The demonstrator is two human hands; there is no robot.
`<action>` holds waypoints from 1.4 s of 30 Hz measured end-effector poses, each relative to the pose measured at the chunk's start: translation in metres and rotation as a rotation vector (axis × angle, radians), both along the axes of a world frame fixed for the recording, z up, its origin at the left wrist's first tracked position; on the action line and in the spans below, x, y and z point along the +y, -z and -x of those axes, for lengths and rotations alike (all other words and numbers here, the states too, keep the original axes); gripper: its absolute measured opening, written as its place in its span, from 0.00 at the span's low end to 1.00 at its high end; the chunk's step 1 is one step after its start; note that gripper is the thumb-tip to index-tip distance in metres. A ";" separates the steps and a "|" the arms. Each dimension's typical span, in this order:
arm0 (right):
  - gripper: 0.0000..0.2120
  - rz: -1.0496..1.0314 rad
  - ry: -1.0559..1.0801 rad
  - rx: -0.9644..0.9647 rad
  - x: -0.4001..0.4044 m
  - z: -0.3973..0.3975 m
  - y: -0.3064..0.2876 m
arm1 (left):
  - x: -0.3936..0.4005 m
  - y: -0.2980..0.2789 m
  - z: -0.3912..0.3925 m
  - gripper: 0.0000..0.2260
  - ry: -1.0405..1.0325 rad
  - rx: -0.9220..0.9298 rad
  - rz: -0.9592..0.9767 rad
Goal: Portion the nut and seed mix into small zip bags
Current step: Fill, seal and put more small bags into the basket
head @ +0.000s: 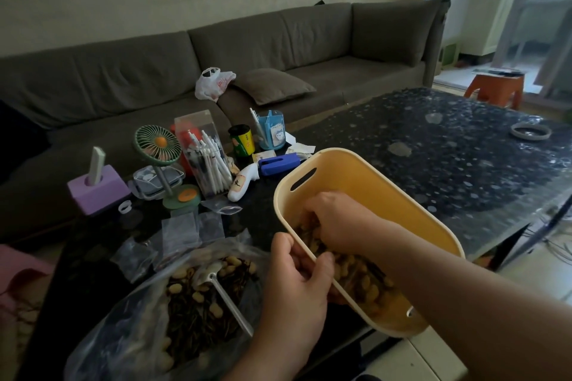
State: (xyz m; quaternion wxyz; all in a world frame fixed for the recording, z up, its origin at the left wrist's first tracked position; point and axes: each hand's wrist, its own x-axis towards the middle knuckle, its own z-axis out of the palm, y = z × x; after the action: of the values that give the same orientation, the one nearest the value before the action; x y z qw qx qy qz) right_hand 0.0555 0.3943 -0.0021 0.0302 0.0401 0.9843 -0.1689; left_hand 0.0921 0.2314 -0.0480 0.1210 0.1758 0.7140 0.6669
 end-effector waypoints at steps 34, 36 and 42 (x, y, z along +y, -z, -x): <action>0.07 0.145 -0.418 0.248 -0.163 0.026 0.007 | -0.254 0.041 0.204 0.07 -0.495 0.201 0.835; 0.07 0.118 -0.435 0.213 -0.171 0.039 0.021 | -0.256 0.061 0.209 0.13 -0.420 0.257 0.907; 0.06 0.093 -0.454 0.166 -0.185 0.063 0.041 | -0.256 0.069 0.212 0.06 -0.383 0.479 1.038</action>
State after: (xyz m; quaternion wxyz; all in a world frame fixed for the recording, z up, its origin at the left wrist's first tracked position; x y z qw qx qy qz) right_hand -0.0073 0.2094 -0.0434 -0.0115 -0.1978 0.9583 -0.2058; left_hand -0.1199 -0.0243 -0.1166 -0.0952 0.1074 0.9726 0.1830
